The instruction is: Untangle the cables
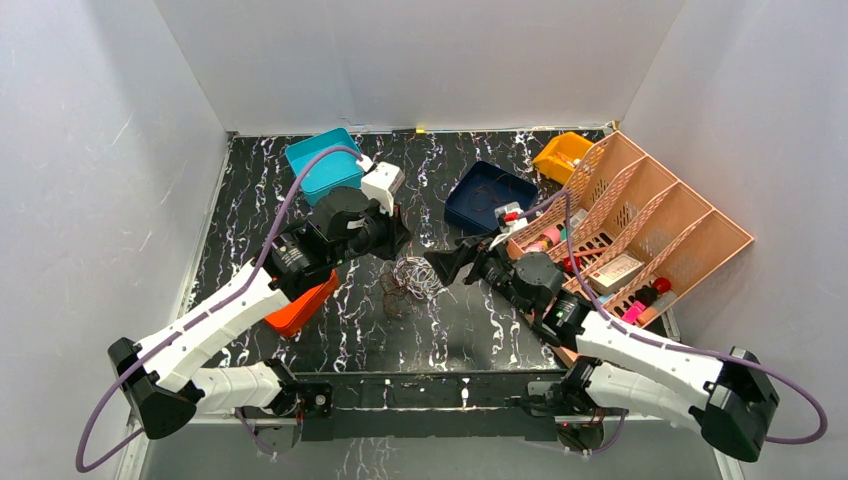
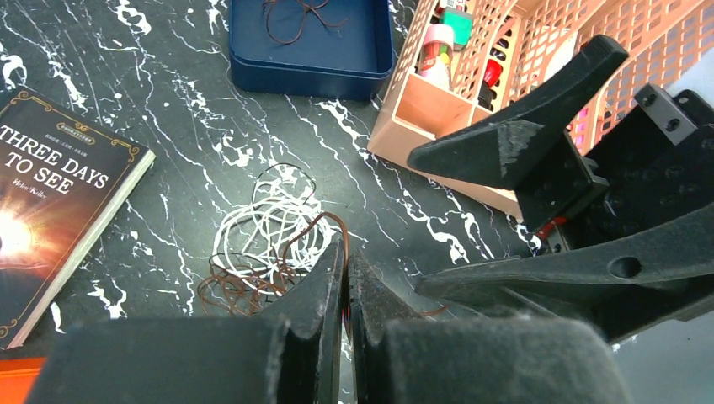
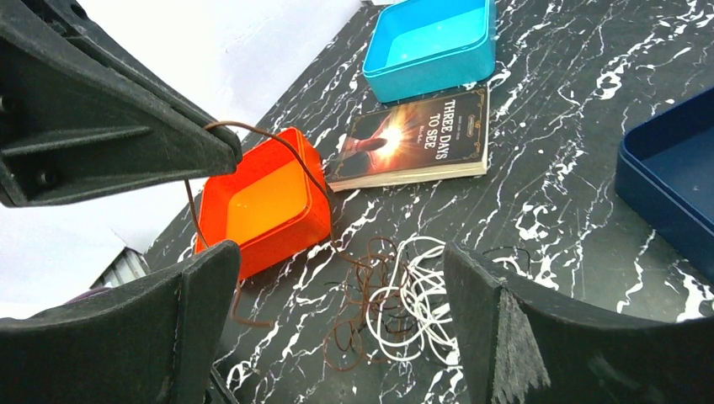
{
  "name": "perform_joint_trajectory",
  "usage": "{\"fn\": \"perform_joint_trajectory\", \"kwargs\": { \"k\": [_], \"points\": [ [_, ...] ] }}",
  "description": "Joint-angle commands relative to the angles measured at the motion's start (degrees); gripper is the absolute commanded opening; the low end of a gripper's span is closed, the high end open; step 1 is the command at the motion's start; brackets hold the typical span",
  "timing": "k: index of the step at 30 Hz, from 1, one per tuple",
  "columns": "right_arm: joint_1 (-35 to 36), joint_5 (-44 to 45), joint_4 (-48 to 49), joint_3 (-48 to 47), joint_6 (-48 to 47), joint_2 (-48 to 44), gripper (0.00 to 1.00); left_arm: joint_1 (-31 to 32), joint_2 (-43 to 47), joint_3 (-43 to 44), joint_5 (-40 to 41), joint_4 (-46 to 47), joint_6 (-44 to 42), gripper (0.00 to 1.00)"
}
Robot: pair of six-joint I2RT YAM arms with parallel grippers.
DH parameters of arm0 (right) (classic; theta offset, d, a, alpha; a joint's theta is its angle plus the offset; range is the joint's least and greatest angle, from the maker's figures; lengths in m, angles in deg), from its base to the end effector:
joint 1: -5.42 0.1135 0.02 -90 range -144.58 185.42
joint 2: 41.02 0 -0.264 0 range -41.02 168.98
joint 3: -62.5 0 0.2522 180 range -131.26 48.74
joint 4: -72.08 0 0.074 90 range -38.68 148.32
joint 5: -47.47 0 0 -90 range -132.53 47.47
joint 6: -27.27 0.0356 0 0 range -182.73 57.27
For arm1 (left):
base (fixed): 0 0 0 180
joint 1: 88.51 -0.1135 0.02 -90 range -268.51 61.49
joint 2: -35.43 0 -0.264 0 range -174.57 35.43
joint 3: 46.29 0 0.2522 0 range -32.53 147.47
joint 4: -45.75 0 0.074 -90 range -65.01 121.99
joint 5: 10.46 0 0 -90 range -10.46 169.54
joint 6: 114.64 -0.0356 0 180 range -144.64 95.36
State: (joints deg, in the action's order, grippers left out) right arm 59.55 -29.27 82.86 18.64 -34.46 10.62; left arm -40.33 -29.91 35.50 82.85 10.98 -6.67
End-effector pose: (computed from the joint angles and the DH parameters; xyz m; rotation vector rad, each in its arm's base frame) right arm 0.1323 0.1691 0.2921 -0.1658 1.5920 0.9638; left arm 0.1720 -0.1892 0.3904 0.4705 1.9000 -0.7240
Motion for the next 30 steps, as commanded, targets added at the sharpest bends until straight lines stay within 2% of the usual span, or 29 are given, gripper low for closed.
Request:
{"fn": "perform_joint_trajectory", "kwargs": {
  "k": [1, 16, 24, 30],
  "points": [
    [0.2, -0.9, 11.1, 0.2, 0.2, 2.2, 0.98, 0.2, 1.7, 2.3, -2.5, -0.2, -1.2, 0.0],
    [0.1, -4.4, 20.9, -1.8, 0.1, 13.5, 0.95, 0.2, 4.3, 4.2, -4.8, -0.4, -1.6, 0.0],
    [-0.1, -9.4, 29.4, -5.1, -4.6, 22.7, 0.78, 0.2, 4.2, 7.3, -7.2, -1.3, -1.5, 0.0],
    [-0.2, -12.0, 32.3, -7.4, -6.6, 28.7, 0.66, 0.2, 4.1, 10.5, -8.2, -1.7, -1.6, 0.0]
  ]
}}
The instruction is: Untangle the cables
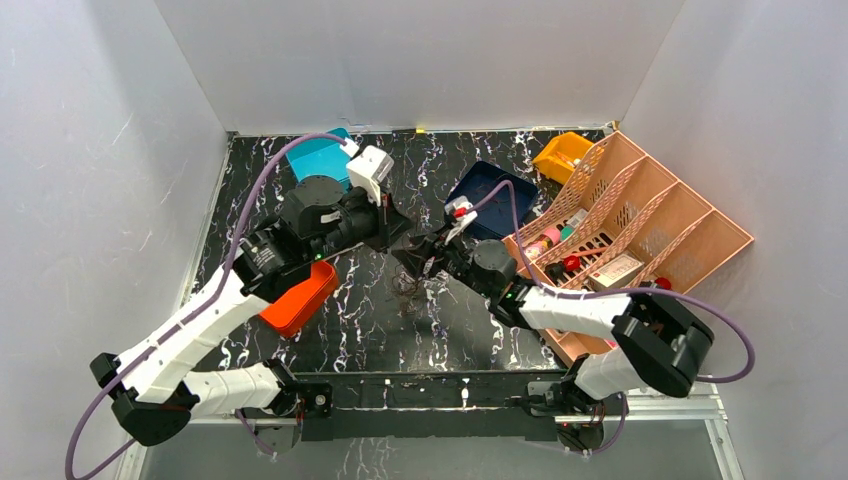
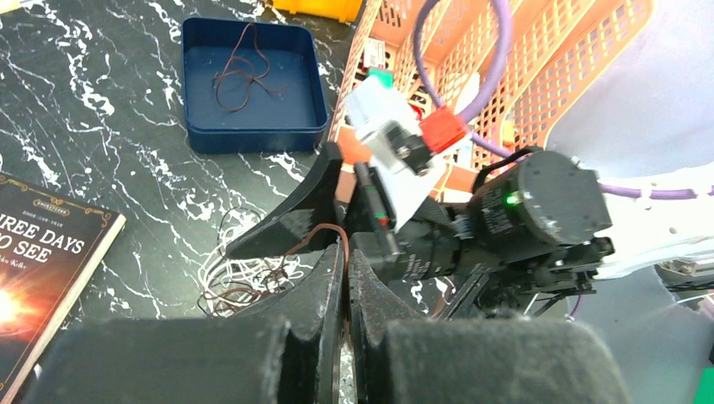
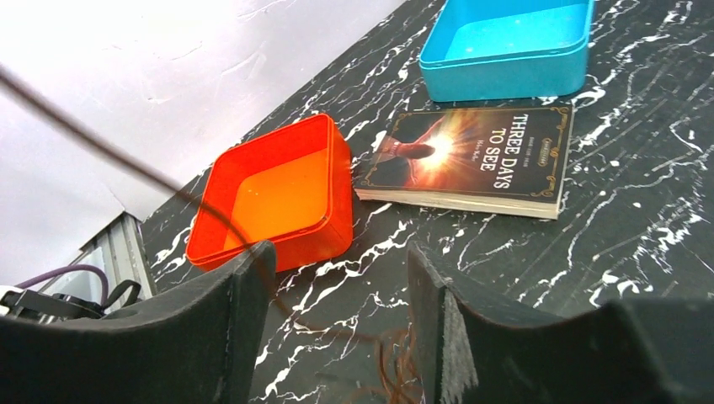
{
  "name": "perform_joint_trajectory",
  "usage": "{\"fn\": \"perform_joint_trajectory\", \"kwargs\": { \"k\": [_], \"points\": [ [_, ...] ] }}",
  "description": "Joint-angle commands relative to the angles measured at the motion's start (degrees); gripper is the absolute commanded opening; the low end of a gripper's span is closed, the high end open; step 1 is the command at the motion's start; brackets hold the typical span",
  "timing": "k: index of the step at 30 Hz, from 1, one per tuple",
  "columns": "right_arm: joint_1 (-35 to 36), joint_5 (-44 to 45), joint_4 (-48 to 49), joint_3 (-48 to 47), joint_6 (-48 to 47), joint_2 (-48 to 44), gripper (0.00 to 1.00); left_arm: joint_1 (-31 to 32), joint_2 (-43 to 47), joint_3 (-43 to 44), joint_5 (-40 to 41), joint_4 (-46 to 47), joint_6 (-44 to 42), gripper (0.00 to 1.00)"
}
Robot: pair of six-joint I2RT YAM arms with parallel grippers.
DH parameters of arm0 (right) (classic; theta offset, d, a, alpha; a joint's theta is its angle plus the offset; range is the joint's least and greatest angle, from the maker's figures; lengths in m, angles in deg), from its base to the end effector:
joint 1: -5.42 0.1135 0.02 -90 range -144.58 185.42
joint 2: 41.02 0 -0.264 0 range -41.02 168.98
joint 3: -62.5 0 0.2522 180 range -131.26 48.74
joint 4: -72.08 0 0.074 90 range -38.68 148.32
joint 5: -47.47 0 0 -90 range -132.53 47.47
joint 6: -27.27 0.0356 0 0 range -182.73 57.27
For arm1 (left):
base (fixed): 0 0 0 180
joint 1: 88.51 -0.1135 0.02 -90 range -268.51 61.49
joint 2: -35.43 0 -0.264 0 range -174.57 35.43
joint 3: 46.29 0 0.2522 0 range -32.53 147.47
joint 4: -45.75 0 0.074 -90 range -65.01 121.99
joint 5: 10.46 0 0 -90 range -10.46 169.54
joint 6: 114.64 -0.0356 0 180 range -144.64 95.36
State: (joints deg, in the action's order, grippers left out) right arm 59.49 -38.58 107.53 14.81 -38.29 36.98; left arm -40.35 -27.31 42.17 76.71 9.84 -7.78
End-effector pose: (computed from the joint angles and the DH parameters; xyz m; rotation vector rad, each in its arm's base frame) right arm 0.1733 0.2349 0.2543 -0.3447 1.5352 1.0464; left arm 0.1549 -0.1756 0.4382 0.5301 1.7522 -0.8607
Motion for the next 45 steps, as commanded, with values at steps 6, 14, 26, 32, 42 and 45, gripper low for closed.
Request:
{"fn": "perform_joint_trajectory", "kwargs": {
  "k": [6, 14, 26, 32, 42, 45],
  "points": [
    [-0.2, -4.2, 8.1, -4.3, -4.1, 6.0, 0.56, 0.2, 1.5, 7.4, -2.3, -0.6, -0.7, 0.0],
    [-0.2, -7.3, 6.4, -2.1, -2.8, 8.2, 0.51, 0.2, 0.1, 13.2, 2.3, -0.6, -3.1, 0.0],
    [-0.2, -9.6, 7.0, 3.8, -0.1, 10.9, 0.51, 0.2, -4.6, 24.0, 8.8, 3.4, -8.1, 0.0],
    [-0.2, -11.6, 7.6, 4.0, 0.7, 13.6, 0.51, 0.2, -7.5, 30.1, 10.7, 5.2, -11.4, 0.0],
    [-0.2, -13.6, 9.7, 5.5, 2.5, 17.2, 0.52, 0.2, -8.5, 34.5, 16.6, 13.0, -17.3, 0.0],
    [-0.2, -14.3, 9.9, 5.8, 2.9, 17.4, 0.52, 0.2, -8.7, 34.5, 18.0, 16.7, -19.1, 0.0]
  ]
}}
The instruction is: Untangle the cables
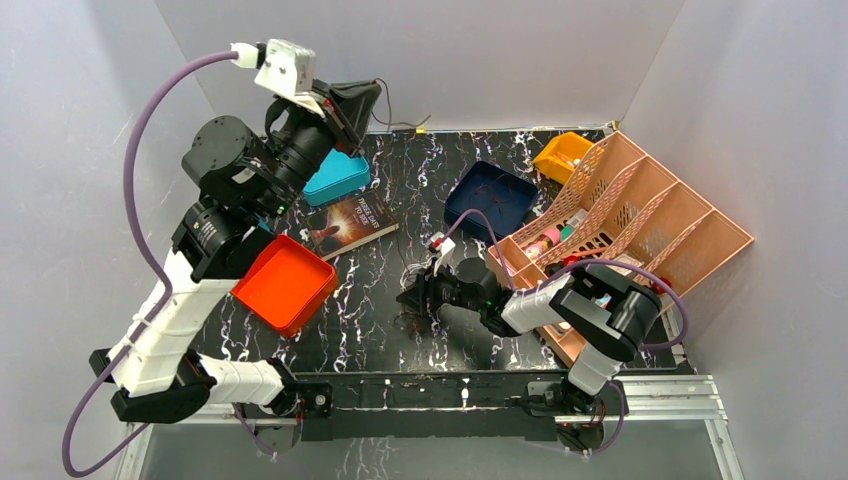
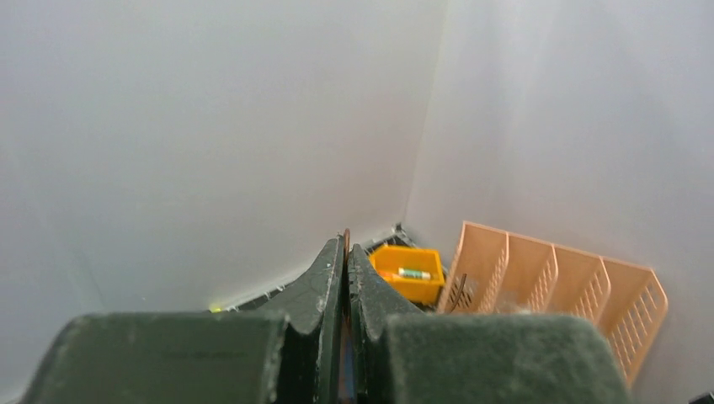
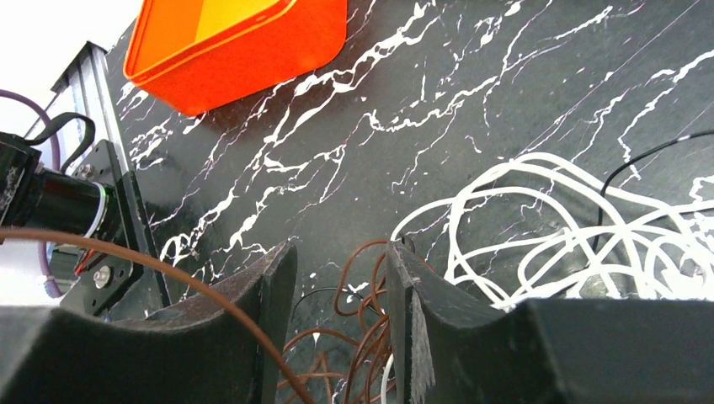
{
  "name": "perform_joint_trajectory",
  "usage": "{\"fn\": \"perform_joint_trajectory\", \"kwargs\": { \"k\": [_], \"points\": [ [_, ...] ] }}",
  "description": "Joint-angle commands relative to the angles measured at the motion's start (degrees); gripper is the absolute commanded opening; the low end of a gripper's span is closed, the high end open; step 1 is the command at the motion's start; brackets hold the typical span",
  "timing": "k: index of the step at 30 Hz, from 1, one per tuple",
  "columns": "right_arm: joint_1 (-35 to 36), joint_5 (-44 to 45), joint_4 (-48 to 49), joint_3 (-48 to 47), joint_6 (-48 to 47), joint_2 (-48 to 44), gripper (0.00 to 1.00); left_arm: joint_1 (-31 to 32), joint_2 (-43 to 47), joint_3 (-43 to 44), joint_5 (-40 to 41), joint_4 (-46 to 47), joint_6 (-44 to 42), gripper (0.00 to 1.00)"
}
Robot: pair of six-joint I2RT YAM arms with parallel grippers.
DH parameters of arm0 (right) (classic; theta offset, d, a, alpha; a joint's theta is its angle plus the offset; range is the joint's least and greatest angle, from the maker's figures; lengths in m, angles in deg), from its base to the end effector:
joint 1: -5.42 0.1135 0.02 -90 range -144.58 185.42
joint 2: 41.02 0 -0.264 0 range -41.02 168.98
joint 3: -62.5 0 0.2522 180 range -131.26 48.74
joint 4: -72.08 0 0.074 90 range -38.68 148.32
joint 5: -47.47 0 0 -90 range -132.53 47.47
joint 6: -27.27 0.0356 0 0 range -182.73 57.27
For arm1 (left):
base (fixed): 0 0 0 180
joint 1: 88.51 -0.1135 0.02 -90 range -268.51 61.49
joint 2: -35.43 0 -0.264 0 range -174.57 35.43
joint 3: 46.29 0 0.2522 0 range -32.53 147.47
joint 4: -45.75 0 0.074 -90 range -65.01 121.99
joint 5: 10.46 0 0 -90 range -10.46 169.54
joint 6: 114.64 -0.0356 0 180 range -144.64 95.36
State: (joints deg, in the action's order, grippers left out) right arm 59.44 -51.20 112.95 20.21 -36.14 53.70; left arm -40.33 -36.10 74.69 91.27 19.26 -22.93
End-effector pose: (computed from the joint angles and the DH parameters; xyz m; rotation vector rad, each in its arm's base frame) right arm 0.1734 0.2479 0.1548 -0.5695 1.8334 1.1224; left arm 0.1391 -0.1446 0.5980 0.2996 1.1653 -0.6463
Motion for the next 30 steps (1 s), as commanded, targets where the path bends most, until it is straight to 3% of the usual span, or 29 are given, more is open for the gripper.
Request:
{"fn": "perform_joint_trajectory", "kwargs": {
  "k": [1, 12, 22, 30],
  "points": [
    [-0.2, -2.0, 4.5, 0.4, 0.8, 0.6, 0.52, 0.2, -0.3, 2.5, 3.5, 8.1, -4.6, 0.0],
    [-0.2, -2.8, 3.6, 1.4, -0.1, 0.7, 0.56, 0.2, -4.8, 8.8, 4.0, 13.0, -9.7, 0.0],
    [-0.2, -3.8, 5.3, 2.9, 0.6, 2.8, 0.6, 0.2, -8.3, 13.0, 5.2, 25.0, -17.0, 0.0],
    [-0.1, -5.2, 6.9, 3.3, 1.2, 4.7, 0.61, 0.2, -13.3, 19.6, 4.5, 27.3, -20.8, 0.0]
  ]
}}
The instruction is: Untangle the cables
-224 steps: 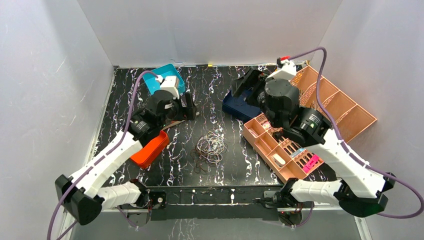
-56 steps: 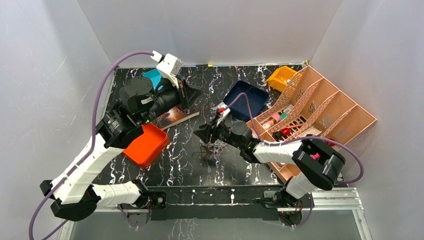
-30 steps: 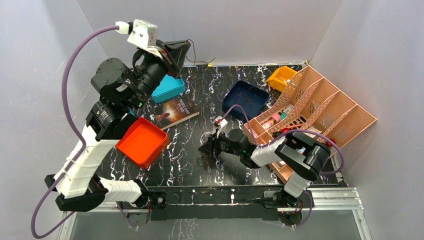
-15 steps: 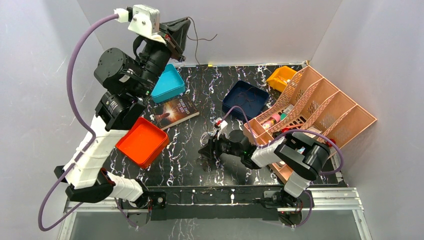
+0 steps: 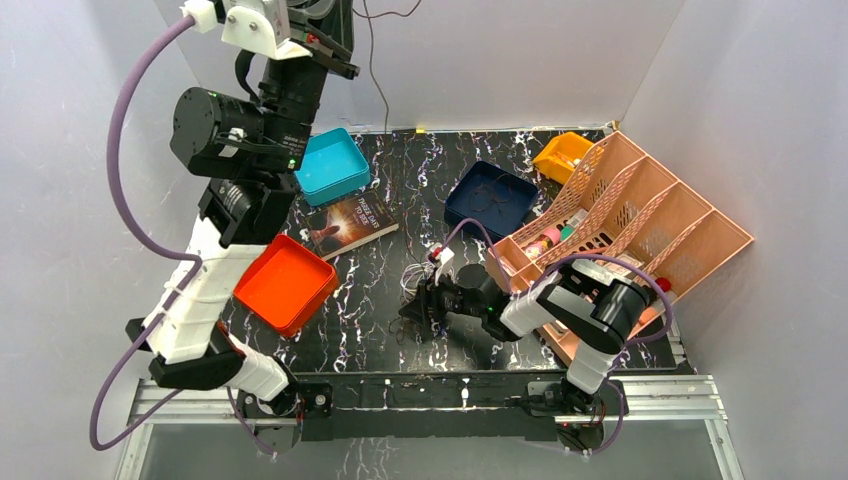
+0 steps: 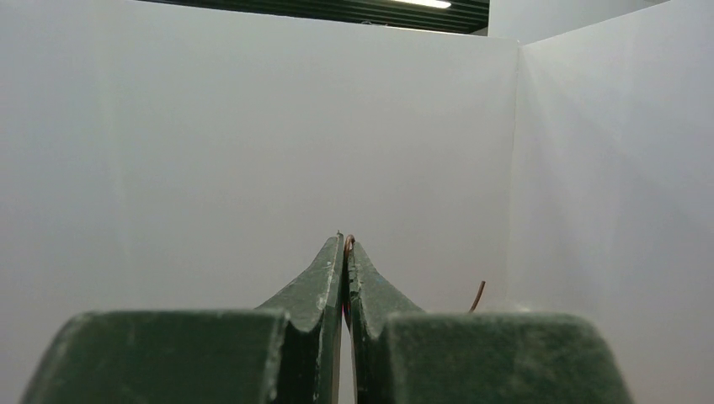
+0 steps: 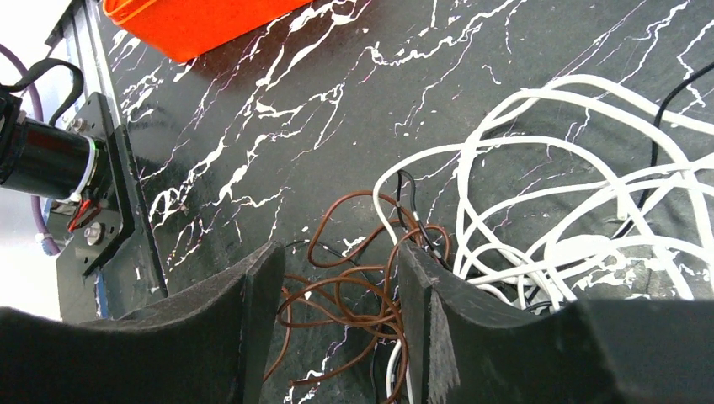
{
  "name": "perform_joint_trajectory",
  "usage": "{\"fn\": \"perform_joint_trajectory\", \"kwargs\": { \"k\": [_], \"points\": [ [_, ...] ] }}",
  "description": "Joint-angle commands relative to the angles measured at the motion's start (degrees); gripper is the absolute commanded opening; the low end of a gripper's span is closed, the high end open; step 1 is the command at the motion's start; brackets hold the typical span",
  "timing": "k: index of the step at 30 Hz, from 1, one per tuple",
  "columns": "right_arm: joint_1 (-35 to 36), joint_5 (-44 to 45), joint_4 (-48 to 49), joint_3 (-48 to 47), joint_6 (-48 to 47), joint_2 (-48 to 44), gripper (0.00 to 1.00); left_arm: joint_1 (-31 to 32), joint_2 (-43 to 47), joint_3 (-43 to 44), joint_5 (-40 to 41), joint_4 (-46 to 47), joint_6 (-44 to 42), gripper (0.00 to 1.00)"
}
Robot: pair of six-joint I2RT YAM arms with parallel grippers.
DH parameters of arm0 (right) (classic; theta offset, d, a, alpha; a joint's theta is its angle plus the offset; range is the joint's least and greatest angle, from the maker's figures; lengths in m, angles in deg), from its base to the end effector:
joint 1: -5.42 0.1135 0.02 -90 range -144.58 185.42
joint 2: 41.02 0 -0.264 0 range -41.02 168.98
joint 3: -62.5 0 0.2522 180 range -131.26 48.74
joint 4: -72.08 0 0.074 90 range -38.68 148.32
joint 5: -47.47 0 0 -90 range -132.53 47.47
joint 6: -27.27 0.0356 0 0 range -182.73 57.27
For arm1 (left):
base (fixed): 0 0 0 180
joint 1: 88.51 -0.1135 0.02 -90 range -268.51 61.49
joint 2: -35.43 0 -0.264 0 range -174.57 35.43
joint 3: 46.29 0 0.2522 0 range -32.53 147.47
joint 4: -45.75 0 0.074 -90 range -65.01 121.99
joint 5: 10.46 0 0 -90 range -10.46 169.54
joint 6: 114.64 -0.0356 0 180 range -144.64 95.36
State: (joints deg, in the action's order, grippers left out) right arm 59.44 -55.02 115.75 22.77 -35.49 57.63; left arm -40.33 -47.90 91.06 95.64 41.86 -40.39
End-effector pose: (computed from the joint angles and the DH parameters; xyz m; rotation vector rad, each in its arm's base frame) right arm 0.1670 0.2431 0.1299 -0.6248 1.9039 1.1591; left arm 0.1453 -0.1476 0.6628 0.1384 0.7351 -0.4419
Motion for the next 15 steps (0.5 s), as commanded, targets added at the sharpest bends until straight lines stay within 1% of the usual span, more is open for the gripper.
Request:
{"fn": "perform_joint_trajectory", "kwargs": {
  "k": [1, 5, 9, 15],
  "points": [
    [-0.1, -1.5, 4.2, 0.8, 0.5, 0.8, 0.61, 0.2, -2.1, 3.9, 0.1, 5.1, -4.0, 0.0],
    [-0.2, -1.7, 4.2, 1.3, 0.5, 0.8, 0.63, 0.2, -4.1, 6.8, 0.8, 8.4, -8.3, 0.0],
    [-0.2, -1.8, 4.0, 1.8, 0.4, 0.5, 0.67, 0.2, -5.4, 7.5, 1.9, 13.9, -12.8, 0.0],
    [-0.1, -1.8, 3.4, 2.1, 0.1, 0.2, 0.7, 0.1, -8.0, 12.1, 1.1, 17.1, -16.6, 0.0]
  ]
}}
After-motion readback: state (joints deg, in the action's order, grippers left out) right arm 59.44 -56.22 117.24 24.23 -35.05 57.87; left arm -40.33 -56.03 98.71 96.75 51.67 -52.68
